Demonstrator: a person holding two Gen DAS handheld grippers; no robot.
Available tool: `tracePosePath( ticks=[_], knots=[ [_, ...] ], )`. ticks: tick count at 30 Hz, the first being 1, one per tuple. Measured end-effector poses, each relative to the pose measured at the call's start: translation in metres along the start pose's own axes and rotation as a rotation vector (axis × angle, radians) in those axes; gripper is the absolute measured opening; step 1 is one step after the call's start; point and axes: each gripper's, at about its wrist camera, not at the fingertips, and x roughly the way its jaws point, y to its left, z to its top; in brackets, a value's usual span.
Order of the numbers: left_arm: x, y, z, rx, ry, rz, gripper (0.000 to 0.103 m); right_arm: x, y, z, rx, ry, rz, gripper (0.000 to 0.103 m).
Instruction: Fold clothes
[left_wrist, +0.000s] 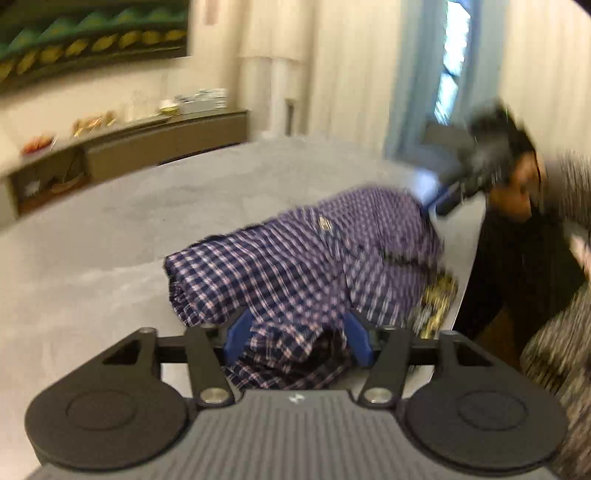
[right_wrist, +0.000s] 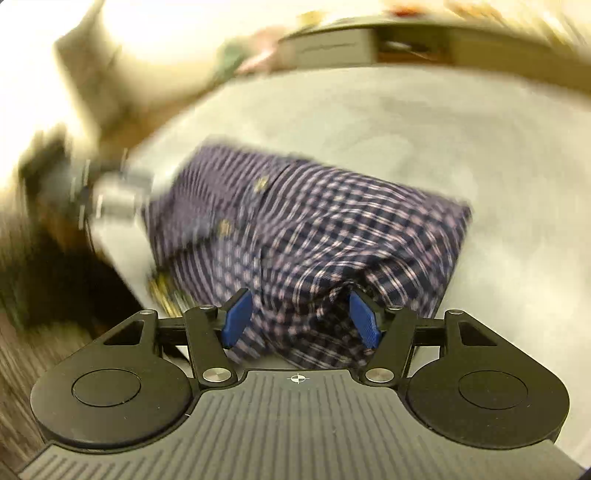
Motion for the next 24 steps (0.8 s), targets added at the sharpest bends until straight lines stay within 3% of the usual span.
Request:
tracePosePath(
  ticks=[3, 5, 7, 12, 14, 15, 16, 17, 18, 20, 24],
  knots=[
    [-0.007, 0.023, 0.002, -0.253, -0.028, -0.012, 0.063, 0.003, -0.02, -0.003, 0.21, -0.055, 0.062, 0.058],
    [-0.009, 0.037, -0.003, -0.434, -0.049, -0.021, 0.072, 0.009, -0.023, -0.005, 0.28, -0.054, 0.067, 0.059],
    [-0.006, 0.043, -0.015, -0.591, -0.046, -0.042, 0.074, 0.018, -0.021, -0.01, 0.322, -0.043, 0.094, 0.06],
    [0.021, 0.028, -0.019, -0.649, 0.022, -0.04, 0.074, 0.043, -0.007, -0.023, 0.334, -0.014, 0.073, 0.059],
    [0.035, 0.025, -0.017, -0.664, 0.039, -0.015, 0.066, 0.051, 0.001, -0.025, 0.314, -0.011, 0.042, 0.048],
    [0.04, 0.026, -0.015, -0.679, 0.039, -0.006, 0.059, 0.053, 0.004, -0.025, 0.302, -0.017, 0.036, 0.019],
    [0.046, 0.026, -0.013, -0.692, 0.039, 0.007, 0.042, 0.054, 0.007, -0.025, 0.29, -0.024, 0.032, 0.001],
    [0.05, 0.026, -0.011, -0.7, 0.04, 0.017, 0.02, 0.055, 0.01, -0.025, 0.277, -0.031, 0.027, 0.001],
    [0.053, 0.027, -0.009, -0.706, 0.041, 0.022, 0.015, 0.056, 0.012, -0.025, 0.264, -0.038, 0.023, 0.0],
    [0.058, 0.028, -0.004, -0.715, 0.04, 0.031, 0.009, 0.059, 0.018, -0.025, 0.239, -0.051, 0.014, 0.0],
    [0.046, 0.034, 0.014, -0.689, -0.087, -0.014, 0.006, 0.035, 0.021, -0.012, 0.229, -0.178, 0.034, 0.0]
  ],
)
